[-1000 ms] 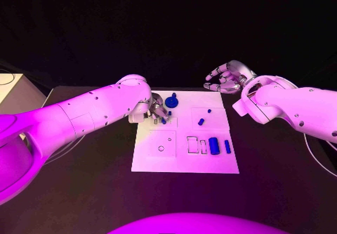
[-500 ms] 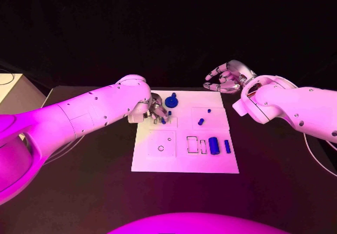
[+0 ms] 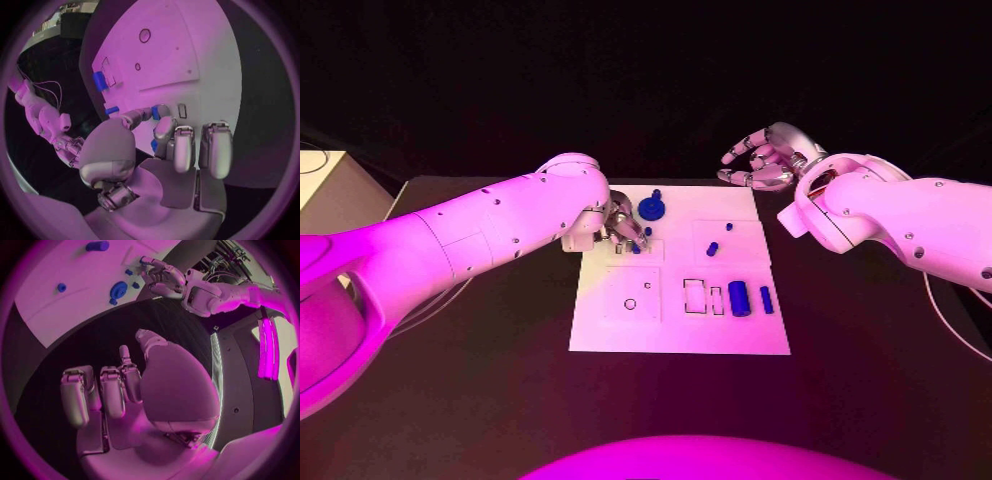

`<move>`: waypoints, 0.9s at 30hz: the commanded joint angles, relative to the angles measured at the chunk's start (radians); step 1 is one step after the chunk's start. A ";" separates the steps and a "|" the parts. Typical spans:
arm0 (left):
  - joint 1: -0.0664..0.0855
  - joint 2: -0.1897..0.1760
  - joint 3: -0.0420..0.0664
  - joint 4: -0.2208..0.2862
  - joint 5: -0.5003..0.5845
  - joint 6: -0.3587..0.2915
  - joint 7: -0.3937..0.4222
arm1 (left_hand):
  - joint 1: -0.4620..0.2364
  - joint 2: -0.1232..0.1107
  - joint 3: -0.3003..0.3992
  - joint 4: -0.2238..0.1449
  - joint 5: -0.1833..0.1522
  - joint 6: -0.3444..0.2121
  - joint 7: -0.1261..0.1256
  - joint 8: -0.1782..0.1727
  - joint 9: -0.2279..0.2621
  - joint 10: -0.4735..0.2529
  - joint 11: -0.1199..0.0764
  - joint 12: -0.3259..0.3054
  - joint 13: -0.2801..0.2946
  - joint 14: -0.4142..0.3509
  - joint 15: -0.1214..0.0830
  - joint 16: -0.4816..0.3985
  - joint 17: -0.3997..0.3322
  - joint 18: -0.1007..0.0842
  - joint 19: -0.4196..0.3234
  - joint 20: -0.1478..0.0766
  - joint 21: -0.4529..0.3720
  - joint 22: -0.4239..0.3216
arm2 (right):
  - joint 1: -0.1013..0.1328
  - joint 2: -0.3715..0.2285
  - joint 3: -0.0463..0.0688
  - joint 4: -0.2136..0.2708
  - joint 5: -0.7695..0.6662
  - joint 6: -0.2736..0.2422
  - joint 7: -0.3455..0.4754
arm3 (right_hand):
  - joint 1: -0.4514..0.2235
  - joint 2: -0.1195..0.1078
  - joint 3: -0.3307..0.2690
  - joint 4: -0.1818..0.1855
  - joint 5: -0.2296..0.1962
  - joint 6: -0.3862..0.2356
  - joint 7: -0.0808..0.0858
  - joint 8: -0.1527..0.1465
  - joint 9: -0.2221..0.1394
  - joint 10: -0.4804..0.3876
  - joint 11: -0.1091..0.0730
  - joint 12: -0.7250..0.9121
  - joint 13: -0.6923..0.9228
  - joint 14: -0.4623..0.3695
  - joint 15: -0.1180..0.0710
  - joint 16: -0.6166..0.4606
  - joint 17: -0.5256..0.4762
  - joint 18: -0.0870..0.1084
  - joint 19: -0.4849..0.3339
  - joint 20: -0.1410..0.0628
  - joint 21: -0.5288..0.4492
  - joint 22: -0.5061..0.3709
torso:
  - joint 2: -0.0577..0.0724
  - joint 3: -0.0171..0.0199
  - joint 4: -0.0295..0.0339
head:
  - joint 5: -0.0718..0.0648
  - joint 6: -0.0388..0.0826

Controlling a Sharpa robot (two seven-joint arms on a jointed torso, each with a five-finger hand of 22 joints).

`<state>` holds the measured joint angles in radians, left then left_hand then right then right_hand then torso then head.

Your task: Assemble the parts on the task board

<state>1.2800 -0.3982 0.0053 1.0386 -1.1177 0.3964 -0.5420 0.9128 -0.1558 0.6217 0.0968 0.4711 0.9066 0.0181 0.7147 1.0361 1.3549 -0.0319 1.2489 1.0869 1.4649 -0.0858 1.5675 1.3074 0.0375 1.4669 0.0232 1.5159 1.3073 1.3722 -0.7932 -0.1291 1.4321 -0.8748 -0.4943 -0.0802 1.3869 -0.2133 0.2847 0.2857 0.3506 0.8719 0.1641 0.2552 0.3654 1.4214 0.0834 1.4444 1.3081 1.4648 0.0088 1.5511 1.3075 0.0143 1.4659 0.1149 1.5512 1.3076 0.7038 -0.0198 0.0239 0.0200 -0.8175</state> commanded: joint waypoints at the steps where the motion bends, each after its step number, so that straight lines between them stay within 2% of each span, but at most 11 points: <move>1: -0.016 0.002 -0.009 0.005 0.003 0.046 -0.002 | -0.002 -0.012 -0.021 0.009 -0.009 0.002 0.008 -0.005 0.002 -0.001 -0.009 0.003 0.000 0.106 -0.006 0.003 0.263 -0.010 0.033 -0.005 -0.002 0.145 | 0.000 0.000 0.000 0.001 -0.009 0.009 0.011 | -0.005 -0.001 0.006 -0.002 0.003 -0.006 0.001 0.005 0.001 -0.008 -0.002 -0.004 0.113 0.092 -0.003 -0.005 0.207 -0.008 0.094 -0.007 -0.005 0.247 | 0.001 -0.0001 0.0002 | 0.000 0.001; 7: -0.016 0.000 -0.009 0.005 -0.006 0.044 -0.002 | -0.001 -0.017 -0.062 0.030 -0.025 0.005 0.008 -0.010 0.005 0.000 -0.008 0.004 0.002 0.106 -0.005 0.003 0.263 -0.010 0.033 -0.004 -0.002 0.145 | -0.001 0.000 0.000 0.001 -0.009 0.008 0.011 | -0.006 -0.002 0.006 -0.002 0.003 -0.006 0.001 0.005 0.001 -0.009 -0.002 -0.005 0.111 0.091 -0.003 -0.005 0.206 -0.008 0.093 -0.007 -0.007 0.246 | 0.000 -0.0005 0.0002 | 0.000 -0.001; 8: -0.016 0.000 -0.009 0.005 -0.008 0.044 -0.002 | 0.002 -0.016 -0.072 0.036 -0.041 0.006 0.008 -0.011 0.006 0.000 -0.009 0.005 0.003 0.106 -0.005 0.003 0.263 -0.010 0.033 -0.004 -0.003 0.145 | -0.001 0.000 0.000 0.001 -0.009 0.008 0.012 | -0.006 -0.002 0.006 -0.002 0.003 -0.006 0.001 0.005 0.001 -0.009 -0.002 -0.005 0.111 0.091 -0.003 -0.005 0.206 -0.008 0.093 -0.007 -0.007 0.246 | 0.000 -0.0005 0.0002 | 0.000 -0.001; 10: -0.016 -0.001 -0.009 0.005 -0.011 0.043 -0.002 | 0.016 -0.012 -0.093 0.051 -0.117 0.007 0.008 -0.016 0.008 0.000 -0.008 0.006 0.004 0.106 -0.005 0.003 0.263 -0.010 0.033 -0.004 -0.003 0.146 | -0.001 0.000 0.000 0.001 -0.009 0.008 0.012 | -0.006 -0.002 0.006 -0.002 0.003 -0.006 0.001 0.005 0.001 -0.009 -0.002 -0.005 0.111 0.091 -0.003 -0.005 0.206 -0.008 0.093 -0.007 -0.007 0.246 | 0.000 -0.0005 -0.0001 | 0.000 -0.002; 19: -0.017 -0.010 -0.008 0.015 -0.022 0.026 -0.001 | 0.017 -0.019 -0.124 0.079 -0.152 0.012 0.009 -0.020 0.012 0.000 -0.007 0.007 0.005 0.106 -0.004 0.003 0.263 -0.010 0.033 -0.003 -0.003 0.146 | -0.001 -0.001 0.000 0.001 -0.009 0.006 0.013 | -0.006 -0.002 0.006 -0.002 0.003 -0.006 0.001 0.005 0.001 -0.009 -0.002 -0.005 0.111 0.091 -0.003 -0.005 0.206 -0.008 0.093 -0.007 -0.007 0.246 | 0.000 -0.0009 -0.0003 | -0.001 -0.002; 25: -0.017 -0.026 -0.004 0.034 -0.027 0.012 0.000 | 0.018 -0.033 -0.162 0.104 -0.174 0.013 0.011 -0.023 0.017 -0.002 -0.006 0.005 0.002 0.106 -0.003 0.003 0.263 -0.009 0.032 -0.003 -0.005 0.144 | -0.002 -0.002 0.000 0.001 -0.009 0.006 0.013 | -0.006 -0.002 0.006 -0.002 0.003 -0.006 0.001 0.005 0.001 -0.009 -0.002 -0.005 0.111 0.091 -0.003 -0.005 0.206 -0.008 0.093 -0.007 -0.007 0.246 | -0.001 -0.0009 -0.0008 | -0.002 -0.001; 27: -0.017 -0.031 -0.003 0.042 -0.028 0.007 0.000 | 0.027 -0.033 -0.186 0.123 -0.210 0.013 0.011 -0.025 0.020 -0.004 -0.006 0.004 0.000 0.106 -0.003 0.003 0.263 -0.009 0.032 -0.003 -0.005 0.144 | -0.002 -0.002 0.000 0.001 -0.009 0.006 0.013 | -0.006 -0.002 0.006 -0.002 0.003 -0.006 0.001 0.005 0.001 -0.009 -0.002 -0.005 0.111 0.091 -0.003 -0.005 0.206 -0.008 0.093 -0.007 -0.007 0.246 | 0.000 -0.0011 0.0000 | -0.003 -0.001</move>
<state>1.2726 -0.4285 0.0073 1.0776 -1.1379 0.3840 -0.5367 0.9355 -0.1858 0.4402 0.2206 0.2633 0.9227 0.0228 0.6930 1.0554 1.3548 -0.0318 1.2539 1.0884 1.4649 -0.0858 1.5675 1.3074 0.0376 1.4669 0.0232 1.5159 1.3073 1.3706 -0.7949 -0.1291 1.4319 -0.8749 -0.4947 -0.0787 1.3870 -0.2132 0.2847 0.2857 0.3506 0.8719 0.1641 0.2551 0.3653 1.4178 0.0797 1.4445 1.3077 1.4648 0.0088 1.5511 1.3074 0.0143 1.4659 0.1149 1.5513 1.3073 0.7035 -0.0208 0.0233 0.0179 -0.8188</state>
